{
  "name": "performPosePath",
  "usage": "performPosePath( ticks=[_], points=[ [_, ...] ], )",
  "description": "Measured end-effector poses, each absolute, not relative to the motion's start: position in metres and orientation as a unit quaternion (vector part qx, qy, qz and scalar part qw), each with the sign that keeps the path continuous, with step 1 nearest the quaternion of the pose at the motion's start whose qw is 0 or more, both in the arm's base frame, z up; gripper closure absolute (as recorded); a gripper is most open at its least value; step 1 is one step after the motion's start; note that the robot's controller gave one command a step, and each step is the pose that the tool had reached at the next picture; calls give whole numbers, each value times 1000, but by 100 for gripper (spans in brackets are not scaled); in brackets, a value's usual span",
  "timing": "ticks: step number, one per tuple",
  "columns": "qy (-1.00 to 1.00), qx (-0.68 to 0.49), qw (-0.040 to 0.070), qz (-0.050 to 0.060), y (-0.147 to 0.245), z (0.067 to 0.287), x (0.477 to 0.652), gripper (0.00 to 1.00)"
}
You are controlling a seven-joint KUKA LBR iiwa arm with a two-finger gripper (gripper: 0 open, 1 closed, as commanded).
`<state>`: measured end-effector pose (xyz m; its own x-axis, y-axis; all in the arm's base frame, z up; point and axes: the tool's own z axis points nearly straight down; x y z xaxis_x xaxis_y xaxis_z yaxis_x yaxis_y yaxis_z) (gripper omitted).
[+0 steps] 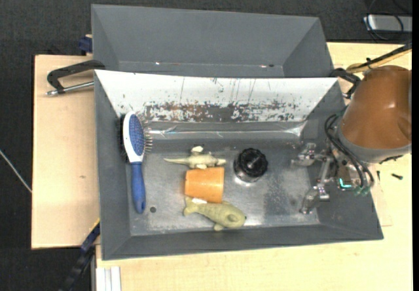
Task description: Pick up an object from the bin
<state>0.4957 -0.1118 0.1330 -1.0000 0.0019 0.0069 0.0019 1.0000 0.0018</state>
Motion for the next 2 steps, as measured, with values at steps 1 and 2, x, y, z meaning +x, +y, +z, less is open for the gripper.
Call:
performPosePath(
  ticks=[1, 2],
  points=[
    [-998, -64, -4, 0, -74, 72, 586, 0],
    [-998, -61, 1, -1, -40, 82, 532, 0]
  ],
)
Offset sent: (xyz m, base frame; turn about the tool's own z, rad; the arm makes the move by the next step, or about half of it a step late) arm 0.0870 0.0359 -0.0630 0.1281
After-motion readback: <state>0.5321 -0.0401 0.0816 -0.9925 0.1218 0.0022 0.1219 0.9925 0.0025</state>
